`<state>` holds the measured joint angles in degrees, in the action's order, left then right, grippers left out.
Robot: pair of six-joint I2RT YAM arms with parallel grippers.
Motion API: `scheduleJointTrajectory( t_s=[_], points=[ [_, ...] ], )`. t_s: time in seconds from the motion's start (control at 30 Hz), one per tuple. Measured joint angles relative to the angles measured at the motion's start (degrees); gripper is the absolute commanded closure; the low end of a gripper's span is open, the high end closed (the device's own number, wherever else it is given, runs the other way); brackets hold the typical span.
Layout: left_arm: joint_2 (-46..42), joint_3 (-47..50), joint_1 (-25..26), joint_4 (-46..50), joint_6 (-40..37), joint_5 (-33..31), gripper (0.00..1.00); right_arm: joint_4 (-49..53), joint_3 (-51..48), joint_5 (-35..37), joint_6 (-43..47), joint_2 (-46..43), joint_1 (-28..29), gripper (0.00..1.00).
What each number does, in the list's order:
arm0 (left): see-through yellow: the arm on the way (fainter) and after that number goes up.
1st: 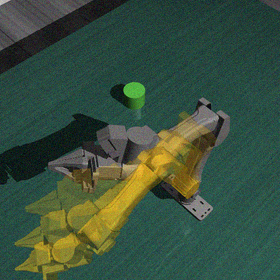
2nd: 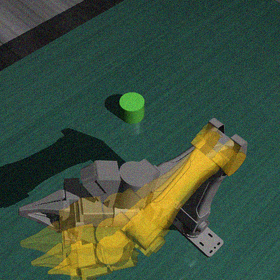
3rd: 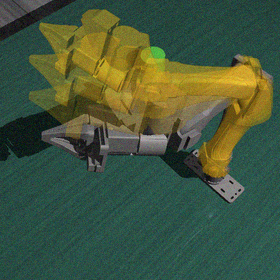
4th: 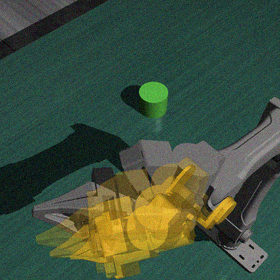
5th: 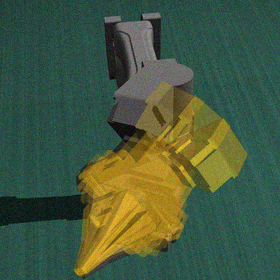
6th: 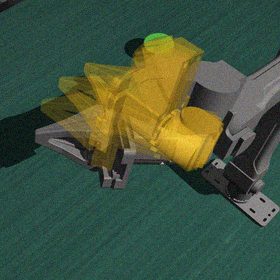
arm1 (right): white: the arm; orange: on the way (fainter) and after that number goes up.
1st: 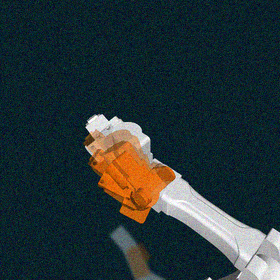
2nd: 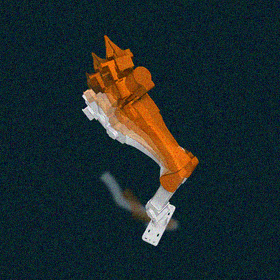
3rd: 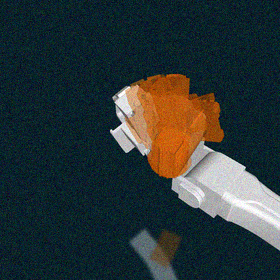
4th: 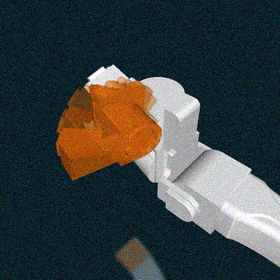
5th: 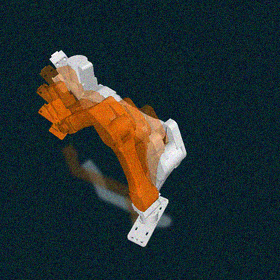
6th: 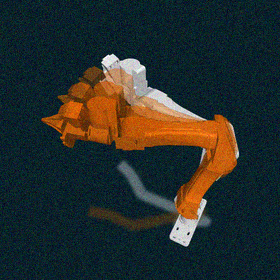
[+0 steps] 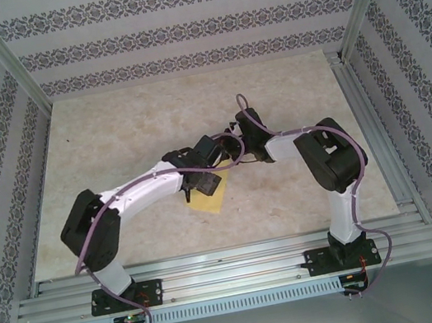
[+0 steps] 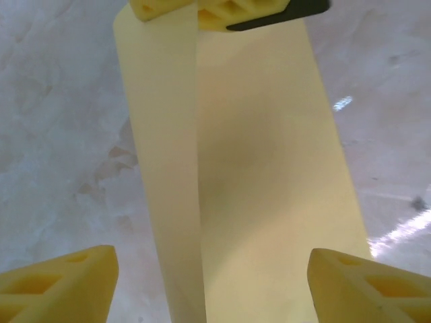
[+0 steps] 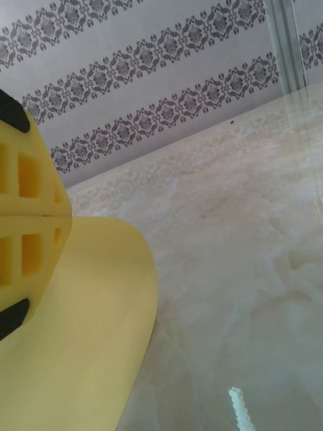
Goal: Fold a paper plane with a square sheet of paper (fold left side to right side)
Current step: First fold in half a square sheet of paper at the center of the table.
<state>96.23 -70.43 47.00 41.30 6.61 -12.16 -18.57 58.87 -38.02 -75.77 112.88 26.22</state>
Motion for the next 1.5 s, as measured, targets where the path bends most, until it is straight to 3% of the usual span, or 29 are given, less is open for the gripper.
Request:
scheduleJointTrajectory(
  t_s=[0.13, 0.23, 0.33, 0.8, 1.5],
  points=[
    [-13.03, 3.06, -1.51, -2.12, 2.25, 7.08, 0.15, 2.82, 0.17, 0.04, 4.63, -0.20, -0.20, 1.00],
    [-20.87, 5.81, -7.26, -4.94, 6.84, 12.15, 0.22, 4.61, 0.17, 0.04, 8.17, -0.26, -0.44, 1.00],
    [-23.04, 9.40, -12.57, -6.73, 10.82, 14.27, 0.22, 6.23, 0.17, 0.24, 11.47, -0.35, -0.50, 1.00],
    [-11.06, 16.98, -13.51, -10.71, 17.77, 17.92, 0.15, 16.04, 2.29, 2.51, 25.16, -2.16, -1.16, 1.00],
    [-2.93, 17.68, -13.07, -14.27, 17.70, 19.37, 0.14, 22.03, 5.95, 4.00, 30.95, -0.44, -1.25, 1.00]
  ],
)
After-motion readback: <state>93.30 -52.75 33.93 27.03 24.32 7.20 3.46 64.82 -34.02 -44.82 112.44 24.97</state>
